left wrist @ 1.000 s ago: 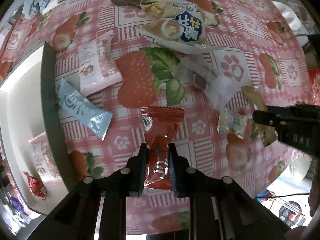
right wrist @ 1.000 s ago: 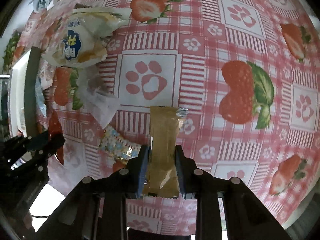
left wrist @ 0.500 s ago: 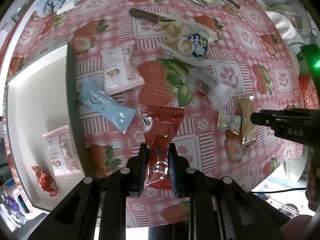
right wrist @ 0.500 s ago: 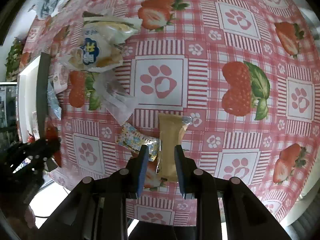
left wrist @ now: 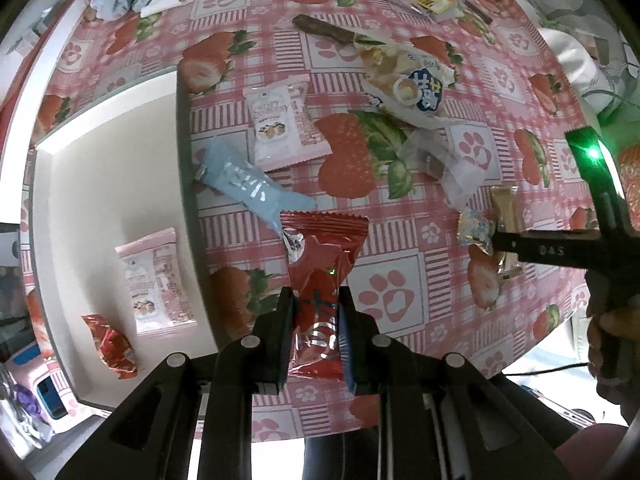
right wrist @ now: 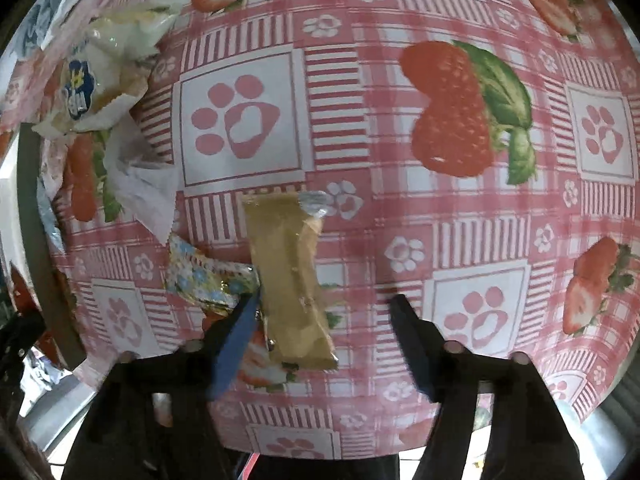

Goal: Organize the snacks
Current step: 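Carry both bars over the white tray and release them inside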

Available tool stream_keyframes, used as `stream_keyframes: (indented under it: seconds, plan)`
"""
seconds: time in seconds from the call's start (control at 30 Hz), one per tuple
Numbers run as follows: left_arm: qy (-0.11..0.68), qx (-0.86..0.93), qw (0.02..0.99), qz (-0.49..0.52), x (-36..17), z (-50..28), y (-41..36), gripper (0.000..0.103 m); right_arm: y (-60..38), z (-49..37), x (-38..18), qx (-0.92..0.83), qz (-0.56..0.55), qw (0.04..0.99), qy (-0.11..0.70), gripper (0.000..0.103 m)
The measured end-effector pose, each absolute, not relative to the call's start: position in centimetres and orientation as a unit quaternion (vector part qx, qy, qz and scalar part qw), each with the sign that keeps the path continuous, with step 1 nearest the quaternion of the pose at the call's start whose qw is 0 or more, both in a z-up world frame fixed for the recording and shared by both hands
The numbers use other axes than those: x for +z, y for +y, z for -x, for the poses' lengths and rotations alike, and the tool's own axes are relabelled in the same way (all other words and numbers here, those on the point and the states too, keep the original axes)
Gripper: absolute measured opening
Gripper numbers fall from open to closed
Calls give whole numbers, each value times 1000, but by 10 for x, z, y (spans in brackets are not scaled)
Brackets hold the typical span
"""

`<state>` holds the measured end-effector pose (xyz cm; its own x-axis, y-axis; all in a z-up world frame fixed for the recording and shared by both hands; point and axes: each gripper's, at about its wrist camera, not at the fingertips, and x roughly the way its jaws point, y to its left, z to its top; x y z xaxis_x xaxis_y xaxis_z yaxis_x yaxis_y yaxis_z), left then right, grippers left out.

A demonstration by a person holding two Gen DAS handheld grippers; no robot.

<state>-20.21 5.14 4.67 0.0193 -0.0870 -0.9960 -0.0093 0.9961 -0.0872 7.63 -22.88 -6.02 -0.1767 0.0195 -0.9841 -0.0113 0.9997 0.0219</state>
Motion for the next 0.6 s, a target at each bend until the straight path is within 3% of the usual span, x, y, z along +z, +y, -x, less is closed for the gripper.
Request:
stream_keyframes:
  seconds: [0.07, 0.13, 0.6]
  plan:
    - [699, -26, 714, 31, 49, 203, 52, 23, -223, -76, -60, 9, 3, 646, 763, 65]
    - [698, -25, 715, 32, 51, 205, 55, 23, -217, -79, -56, 15, 19, 655, 755, 25]
    - [686, -27, 725, 53, 54, 197, 55, 23, -218, -67, -12, 57, -54, 655, 752, 24]
